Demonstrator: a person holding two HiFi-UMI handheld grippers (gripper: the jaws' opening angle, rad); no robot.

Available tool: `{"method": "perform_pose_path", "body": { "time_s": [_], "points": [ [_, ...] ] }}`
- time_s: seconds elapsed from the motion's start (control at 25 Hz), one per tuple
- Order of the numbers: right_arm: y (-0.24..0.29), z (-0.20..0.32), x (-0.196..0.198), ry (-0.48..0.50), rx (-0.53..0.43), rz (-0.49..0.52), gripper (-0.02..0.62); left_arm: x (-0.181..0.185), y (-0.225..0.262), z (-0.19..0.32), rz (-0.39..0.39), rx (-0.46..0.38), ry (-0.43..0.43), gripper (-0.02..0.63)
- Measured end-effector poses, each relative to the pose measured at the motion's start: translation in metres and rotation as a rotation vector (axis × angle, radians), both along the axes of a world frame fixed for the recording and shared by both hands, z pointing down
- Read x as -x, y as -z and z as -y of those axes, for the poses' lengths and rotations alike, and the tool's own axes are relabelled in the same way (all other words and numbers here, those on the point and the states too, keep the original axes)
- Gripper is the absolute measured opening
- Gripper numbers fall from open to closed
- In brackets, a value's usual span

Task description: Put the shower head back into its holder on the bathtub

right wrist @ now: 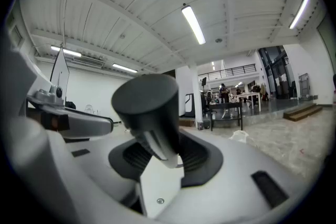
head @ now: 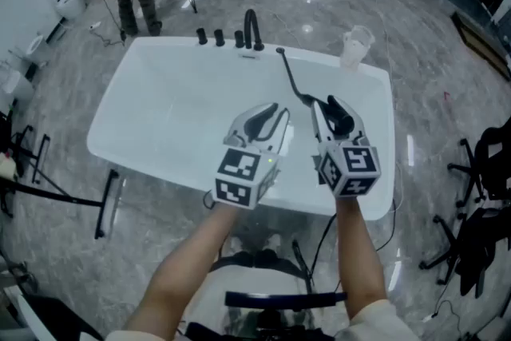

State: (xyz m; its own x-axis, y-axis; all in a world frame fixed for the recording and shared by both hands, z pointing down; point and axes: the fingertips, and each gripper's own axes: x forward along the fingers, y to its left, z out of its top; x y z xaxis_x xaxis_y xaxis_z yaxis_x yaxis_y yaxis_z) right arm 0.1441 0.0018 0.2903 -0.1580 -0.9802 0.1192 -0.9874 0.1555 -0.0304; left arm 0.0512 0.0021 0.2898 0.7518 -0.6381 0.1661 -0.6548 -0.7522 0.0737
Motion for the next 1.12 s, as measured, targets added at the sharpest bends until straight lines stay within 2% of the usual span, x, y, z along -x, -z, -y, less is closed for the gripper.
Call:
{"method": "perform_pose_path", "body": {
  "time_s": [0.76, 1.12],
  "points": [
    [0.004, -0.003, -0.001, 0.037, -0.006, 0.011, 0.139, -0.010, 0.004, -0.003, 0.007, -0.010, 0.010, 0.083],
    [0.006, 0.000, -0.015, 0.052, -0.047, 0.007, 0.139, -0.022, 0.006, -0.002, 0.026, -0.028, 0.023, 0.083]
  ]
}}
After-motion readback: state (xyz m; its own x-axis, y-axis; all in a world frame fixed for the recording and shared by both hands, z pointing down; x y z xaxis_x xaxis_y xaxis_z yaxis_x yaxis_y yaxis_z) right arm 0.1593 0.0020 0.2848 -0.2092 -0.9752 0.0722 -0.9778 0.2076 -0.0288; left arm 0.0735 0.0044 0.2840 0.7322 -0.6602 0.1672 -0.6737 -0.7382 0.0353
